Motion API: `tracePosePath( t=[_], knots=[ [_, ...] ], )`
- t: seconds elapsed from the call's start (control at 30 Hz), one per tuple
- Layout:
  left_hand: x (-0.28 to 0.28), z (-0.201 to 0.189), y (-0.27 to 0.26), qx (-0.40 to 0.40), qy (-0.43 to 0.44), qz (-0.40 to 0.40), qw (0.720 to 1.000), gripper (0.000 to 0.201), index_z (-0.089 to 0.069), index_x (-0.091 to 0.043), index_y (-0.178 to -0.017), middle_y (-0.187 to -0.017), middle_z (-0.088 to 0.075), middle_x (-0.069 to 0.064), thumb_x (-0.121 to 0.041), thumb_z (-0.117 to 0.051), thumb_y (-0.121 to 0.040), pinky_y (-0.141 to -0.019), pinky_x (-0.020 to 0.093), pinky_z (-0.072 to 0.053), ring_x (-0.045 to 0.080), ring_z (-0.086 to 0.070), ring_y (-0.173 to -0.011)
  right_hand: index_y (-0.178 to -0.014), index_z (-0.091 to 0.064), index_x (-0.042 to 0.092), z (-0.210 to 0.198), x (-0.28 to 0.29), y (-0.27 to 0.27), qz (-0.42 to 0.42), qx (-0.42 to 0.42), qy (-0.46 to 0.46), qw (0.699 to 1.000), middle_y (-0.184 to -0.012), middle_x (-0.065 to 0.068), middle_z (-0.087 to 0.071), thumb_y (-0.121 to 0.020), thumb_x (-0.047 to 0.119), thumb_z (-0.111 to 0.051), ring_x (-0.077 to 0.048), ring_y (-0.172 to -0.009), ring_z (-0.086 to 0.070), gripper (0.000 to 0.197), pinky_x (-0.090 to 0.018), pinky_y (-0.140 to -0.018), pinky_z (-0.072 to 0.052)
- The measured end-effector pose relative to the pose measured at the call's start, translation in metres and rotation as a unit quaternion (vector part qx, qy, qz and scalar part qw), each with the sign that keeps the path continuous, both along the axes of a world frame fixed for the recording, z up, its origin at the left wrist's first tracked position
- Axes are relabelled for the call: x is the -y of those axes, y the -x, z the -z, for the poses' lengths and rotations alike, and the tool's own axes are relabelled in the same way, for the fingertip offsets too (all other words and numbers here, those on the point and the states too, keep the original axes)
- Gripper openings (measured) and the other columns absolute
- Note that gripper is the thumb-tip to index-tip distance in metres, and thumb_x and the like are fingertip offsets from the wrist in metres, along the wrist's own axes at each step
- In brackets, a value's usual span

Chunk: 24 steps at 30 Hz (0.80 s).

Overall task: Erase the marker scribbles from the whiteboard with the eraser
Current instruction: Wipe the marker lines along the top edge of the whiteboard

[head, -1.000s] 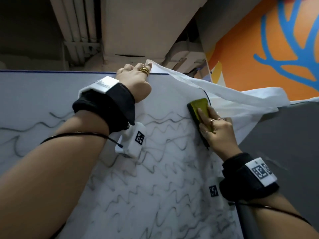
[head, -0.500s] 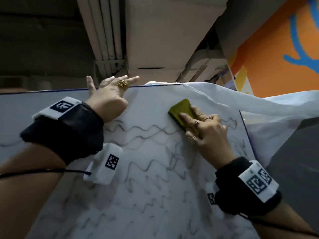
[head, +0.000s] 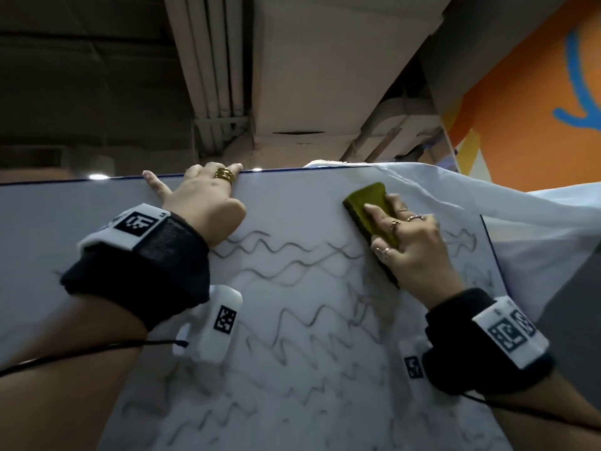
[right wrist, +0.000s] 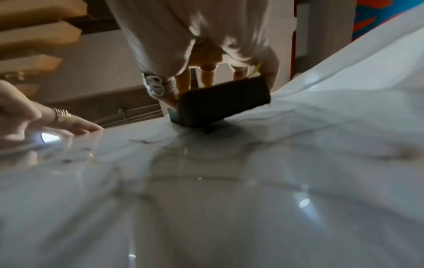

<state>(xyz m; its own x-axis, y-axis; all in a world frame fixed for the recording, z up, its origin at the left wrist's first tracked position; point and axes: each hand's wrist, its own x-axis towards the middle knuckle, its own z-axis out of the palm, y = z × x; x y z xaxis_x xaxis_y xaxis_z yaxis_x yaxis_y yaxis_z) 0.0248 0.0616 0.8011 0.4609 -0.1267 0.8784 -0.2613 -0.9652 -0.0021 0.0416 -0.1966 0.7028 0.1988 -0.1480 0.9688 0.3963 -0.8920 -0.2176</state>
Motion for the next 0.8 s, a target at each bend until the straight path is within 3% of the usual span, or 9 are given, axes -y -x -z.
tracePosePath(
  t=[0.1,0.2,0.33,0.47,0.57,0.7,0.8],
  knots=[
    [0.007,0.002,-0.001,-0.001,0.012,-0.015,1.000,0.076,-0.023,-0.034,-0.145,-0.149,-0.024,-0.005,-0.007,-0.034,-0.076,-0.101,0.068,0.017,0.017,-0.009,-0.140,-0.138,-0.037,0.045,-0.016,-0.029,0.005,0.025,-0.032,0.012,0.999,-0.155,0.012,-0.019,-0.090,0.037,-0.053,-0.028,-0.118,-0.032,0.052,-0.044,-0.097,-0.035],
    [0.008,0.004,-0.003,0.001,0.012,-0.020,1.000,0.078,-0.023,-0.034,-0.145,-0.148,-0.026,-0.004,-0.006,-0.034,-0.073,-0.101,0.069,0.017,0.017,-0.010,-0.140,-0.140,-0.035,0.044,0.004,-0.035,0.006,0.041,-0.031,0.057,0.997,-0.156,0.011,-0.018,-0.090,0.032,-0.057,-0.028,-0.113,-0.033,0.055,-0.043,-0.095,-0.037],
    [0.006,0.003,-0.001,-0.003,0.008,-0.023,1.000,0.078,-0.023,-0.034,-0.146,-0.148,-0.026,-0.004,-0.006,-0.035,-0.073,-0.101,0.069,0.017,0.017,-0.010,-0.140,-0.137,-0.039,0.043,0.019,-0.010,0.007,0.039,-0.030,0.039,0.998,-0.153,0.011,-0.024,-0.088,0.029,-0.060,-0.031,-0.110,-0.036,0.055,-0.046,-0.093,-0.040],
    [0.009,0.002,-0.001,-0.012,0.010,-0.026,1.000,0.075,-0.025,-0.033,-0.145,-0.149,-0.025,-0.003,-0.008,-0.032,-0.075,-0.102,0.069,0.017,0.019,-0.008,-0.142,-0.140,-0.034,0.043,-0.009,-0.024,0.009,0.050,-0.053,0.034,0.997,-0.156,0.011,-0.017,-0.092,0.033,-0.054,-0.026,-0.117,-0.029,0.053,-0.045,-0.098,-0.035],
    [0.016,0.003,-0.001,0.002,0.031,-0.040,0.999,0.071,-0.031,-0.030,-0.142,-0.147,-0.029,-0.001,-0.011,-0.032,-0.073,-0.099,0.070,0.019,0.019,-0.011,-0.141,-0.139,-0.038,0.042,0.007,-0.028,0.005,0.028,-0.035,0.077,0.996,-0.155,0.008,-0.021,-0.088,0.040,-0.053,-0.030,-0.114,-0.034,0.054,-0.049,-0.095,-0.039],
    [0.039,0.006,-0.001,0.026,0.026,-0.023,0.999,0.059,-0.037,-0.024,-0.139,-0.144,-0.033,-0.001,-0.017,-0.032,-0.081,-0.098,0.070,0.020,0.017,-0.017,-0.139,-0.133,-0.040,0.045,0.052,0.034,-0.005,0.012,-0.030,0.028,0.999,-0.149,0.005,-0.034,-0.070,0.054,-0.034,-0.036,-0.122,-0.043,0.063,-0.052,-0.093,-0.040],
    [0.068,0.006,-0.004,0.036,-0.031,-0.018,0.999,0.059,-0.033,-0.024,-0.143,-0.143,-0.034,-0.002,-0.020,-0.032,-0.084,-0.096,0.071,0.019,0.017,-0.021,-0.138,-0.134,-0.047,0.039,0.044,0.082,-0.009,0.049,-0.030,-0.053,0.997,-0.150,0.000,-0.036,-0.067,0.056,-0.030,-0.040,-0.116,-0.046,0.071,-0.044,-0.096,-0.038]
  ],
)
